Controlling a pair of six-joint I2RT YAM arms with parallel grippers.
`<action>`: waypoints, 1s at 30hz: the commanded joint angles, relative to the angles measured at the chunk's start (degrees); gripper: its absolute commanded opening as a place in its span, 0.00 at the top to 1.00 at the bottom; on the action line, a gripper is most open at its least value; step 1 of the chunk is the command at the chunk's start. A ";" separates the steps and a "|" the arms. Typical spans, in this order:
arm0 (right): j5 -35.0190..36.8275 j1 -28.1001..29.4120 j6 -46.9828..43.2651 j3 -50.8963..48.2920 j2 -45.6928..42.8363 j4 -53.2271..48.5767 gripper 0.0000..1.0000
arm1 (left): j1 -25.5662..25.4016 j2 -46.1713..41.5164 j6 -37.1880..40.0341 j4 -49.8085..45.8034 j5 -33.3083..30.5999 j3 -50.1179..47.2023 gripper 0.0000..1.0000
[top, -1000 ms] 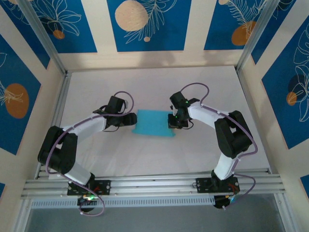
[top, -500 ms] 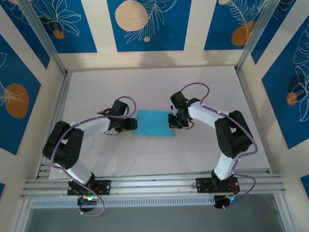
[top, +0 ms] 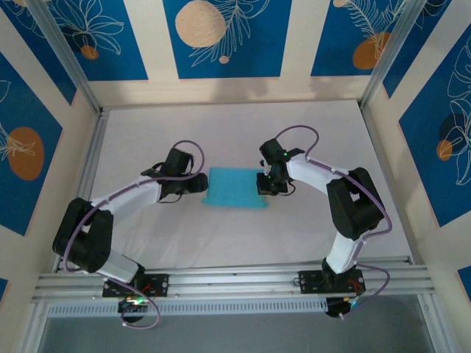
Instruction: Fold the paper box
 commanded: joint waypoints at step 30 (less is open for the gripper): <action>-2.87 -2.76 -0.99 3.99 -2.02 -4.88 0.80 | -0.66 11.99 0.20 -3.28 3.06 1.66 0.48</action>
